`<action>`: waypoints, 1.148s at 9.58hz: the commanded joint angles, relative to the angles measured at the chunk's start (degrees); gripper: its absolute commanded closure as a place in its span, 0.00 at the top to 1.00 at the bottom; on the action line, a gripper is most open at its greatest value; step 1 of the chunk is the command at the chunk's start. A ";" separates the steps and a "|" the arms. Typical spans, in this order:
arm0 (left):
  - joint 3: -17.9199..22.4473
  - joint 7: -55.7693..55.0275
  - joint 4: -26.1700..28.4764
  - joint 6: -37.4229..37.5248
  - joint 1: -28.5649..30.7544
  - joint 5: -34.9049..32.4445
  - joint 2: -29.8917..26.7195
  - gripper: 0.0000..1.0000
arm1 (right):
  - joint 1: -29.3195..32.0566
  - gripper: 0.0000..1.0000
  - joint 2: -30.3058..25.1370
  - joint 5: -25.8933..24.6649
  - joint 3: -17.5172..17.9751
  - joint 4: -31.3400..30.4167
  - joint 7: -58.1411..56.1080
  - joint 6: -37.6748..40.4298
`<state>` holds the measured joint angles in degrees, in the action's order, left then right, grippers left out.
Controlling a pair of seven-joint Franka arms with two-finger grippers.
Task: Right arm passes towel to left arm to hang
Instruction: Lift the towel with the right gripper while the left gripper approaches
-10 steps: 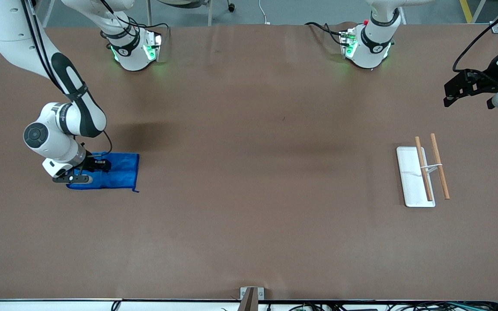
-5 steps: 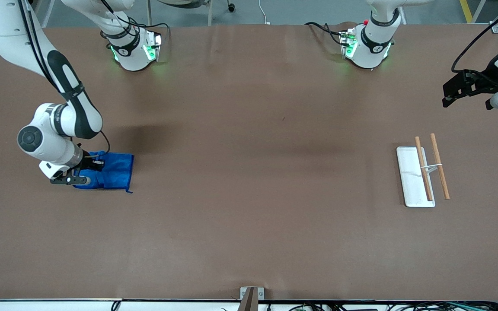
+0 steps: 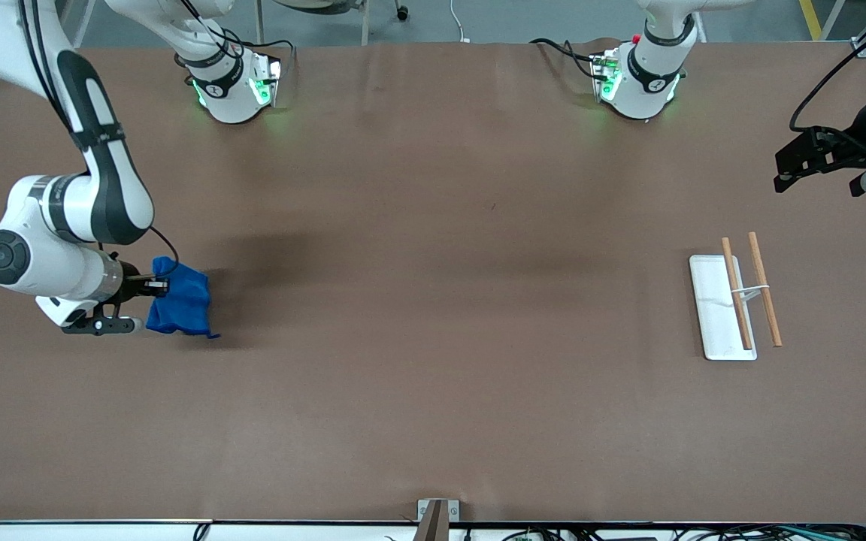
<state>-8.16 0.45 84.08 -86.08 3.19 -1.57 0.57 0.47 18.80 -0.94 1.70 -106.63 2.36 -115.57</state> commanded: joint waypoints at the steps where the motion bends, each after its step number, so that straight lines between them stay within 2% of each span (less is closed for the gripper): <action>1: -0.71 0.87 -0.24 -1.96 -0.03 1.29 4.24 1.00 | -0.29 0.00 -0.43 0.32 9.06 4.06 10.95 3.42; 2: -0.80 0.87 0.89 -5.38 -0.20 7.75 5.22 1.00 | -0.20 0.00 -0.34 3.72 13.89 5.72 13.78 3.24; 4: -0.89 1.22 3.70 -6.72 -0.55 20.05 8.64 1.00 | -1.69 0.00 -0.16 17.21 18.23 8.10 15.39 0.28; 6: -1.15 2.45 10.02 -12.32 -1.51 32.36 10.40 1.00 | -5.28 0.00 -0.08 28.14 18.86 8.11 15.39 -5.52; 8: -1.42 7.34 11.54 -16.64 -3.09 41.51 15.13 1.00 | -9.59 0.00 0.10 41.39 19.74 8.20 15.39 -10.79; 9: -1.50 10.85 12.24 -17.97 -3.80 48.61 18.12 1.00 | -10.83 0.00 0.27 48.25 21.40 8.20 15.39 -14.47; 10: -1.94 12.72 14.33 -21.20 -4.76 59.04 20.32 1.00 | -11.19 0.00 0.62 54.49 23.50 8.46 15.39 -16.08; 11: -2.29 13.52 15.31 -22.19 -5.99 66.28 21.74 1.00 | -11.28 0.00 0.80 61.08 24.30 9.16 15.04 -16.01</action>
<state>-9.94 11.82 97.14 -105.83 -1.66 58.13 19.90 -11.38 18.80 53.84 24.63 -98.88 17.45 -131.39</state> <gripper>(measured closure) 0.000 0.938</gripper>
